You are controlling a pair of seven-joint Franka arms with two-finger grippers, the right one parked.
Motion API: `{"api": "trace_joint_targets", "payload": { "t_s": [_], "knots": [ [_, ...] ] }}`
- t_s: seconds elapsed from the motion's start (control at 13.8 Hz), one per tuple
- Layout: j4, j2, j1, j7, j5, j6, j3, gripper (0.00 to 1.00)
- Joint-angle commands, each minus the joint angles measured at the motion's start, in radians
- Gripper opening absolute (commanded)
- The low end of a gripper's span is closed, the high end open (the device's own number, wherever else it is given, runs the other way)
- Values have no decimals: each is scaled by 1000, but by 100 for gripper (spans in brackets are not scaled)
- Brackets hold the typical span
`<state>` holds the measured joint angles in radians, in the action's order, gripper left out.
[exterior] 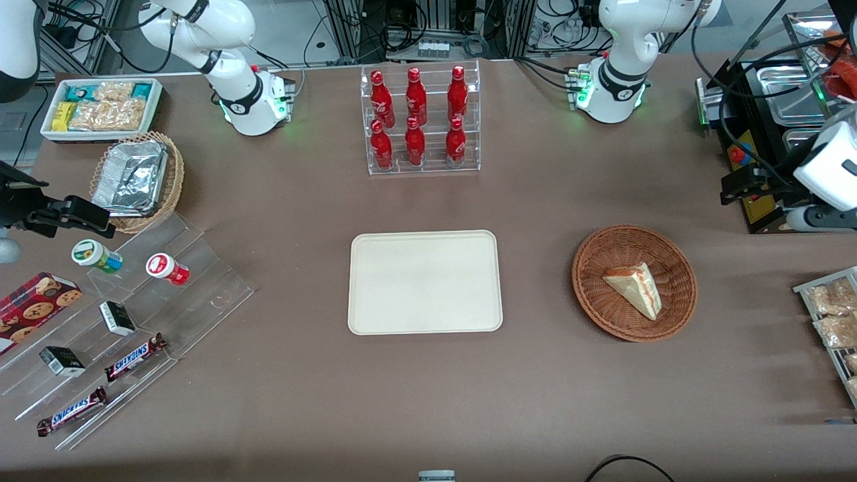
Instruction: Place sandwich from basket to tray
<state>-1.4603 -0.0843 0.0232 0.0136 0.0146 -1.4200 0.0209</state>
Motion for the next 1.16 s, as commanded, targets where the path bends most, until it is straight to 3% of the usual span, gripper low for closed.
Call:
{"api": "trace_joint_targets", "payload": {
  "t_s": [0.0,0.36,0.87,1.09],
  "knots": [
    [-46,53,0,12,-5,13,-7,100],
    [-72,15,-6,-36,5,-13,-9,100],
    [-420,0,1,-559,8,-488,-6,100],
    [-534,-27,6,-683,7,-664,-2,100]
  ]
}}
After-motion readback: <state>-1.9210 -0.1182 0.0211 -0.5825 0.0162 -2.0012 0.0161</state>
